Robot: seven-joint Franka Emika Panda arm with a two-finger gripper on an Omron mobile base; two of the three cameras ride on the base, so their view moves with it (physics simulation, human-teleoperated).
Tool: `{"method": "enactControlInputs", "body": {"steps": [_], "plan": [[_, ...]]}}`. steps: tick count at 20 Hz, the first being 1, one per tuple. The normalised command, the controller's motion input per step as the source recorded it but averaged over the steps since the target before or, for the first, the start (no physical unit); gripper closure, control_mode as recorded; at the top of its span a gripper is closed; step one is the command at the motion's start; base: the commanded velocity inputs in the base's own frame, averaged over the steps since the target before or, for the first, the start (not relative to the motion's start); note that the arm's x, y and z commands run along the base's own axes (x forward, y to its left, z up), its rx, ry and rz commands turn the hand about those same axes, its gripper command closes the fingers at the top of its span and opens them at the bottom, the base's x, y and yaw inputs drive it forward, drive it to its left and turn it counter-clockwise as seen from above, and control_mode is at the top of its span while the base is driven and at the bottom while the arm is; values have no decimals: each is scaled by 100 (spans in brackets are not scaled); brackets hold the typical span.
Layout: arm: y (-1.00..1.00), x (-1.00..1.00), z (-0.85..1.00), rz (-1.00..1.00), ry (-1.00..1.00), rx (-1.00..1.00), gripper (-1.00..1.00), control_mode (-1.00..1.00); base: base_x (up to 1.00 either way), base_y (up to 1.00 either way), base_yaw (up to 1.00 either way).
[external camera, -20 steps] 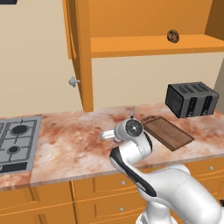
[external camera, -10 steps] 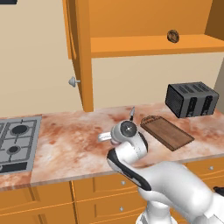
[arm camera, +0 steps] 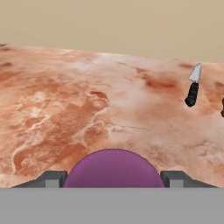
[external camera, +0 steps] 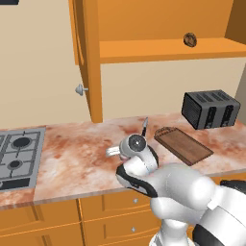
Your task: Pick the bread, place it on the cutting board, pick the jam, place it on the counter, and close the cabinet.
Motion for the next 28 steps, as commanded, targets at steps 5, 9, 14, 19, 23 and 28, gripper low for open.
{"method": "enactControlInputs", "body": {"steps": [5, 9, 14, 19, 23, 28], "plan": [[0, 22, -22, 0, 0, 0, 100, -100, 0, 0, 0], [0, 5, -17, 0, 0, 0, 100, -100, 0, 0, 0], [0, 7, -21, 0, 0, 0, 100, -100, 0, 0, 0], [0, 5, -22, 0, 0, 0, 100, -100, 0, 0, 0], [0, 6, -20, 0, 0, 0, 100, -100, 0, 0, 0], [0, 3, -20, 0, 0, 0, 100, -100, 0, 0, 0]]}}
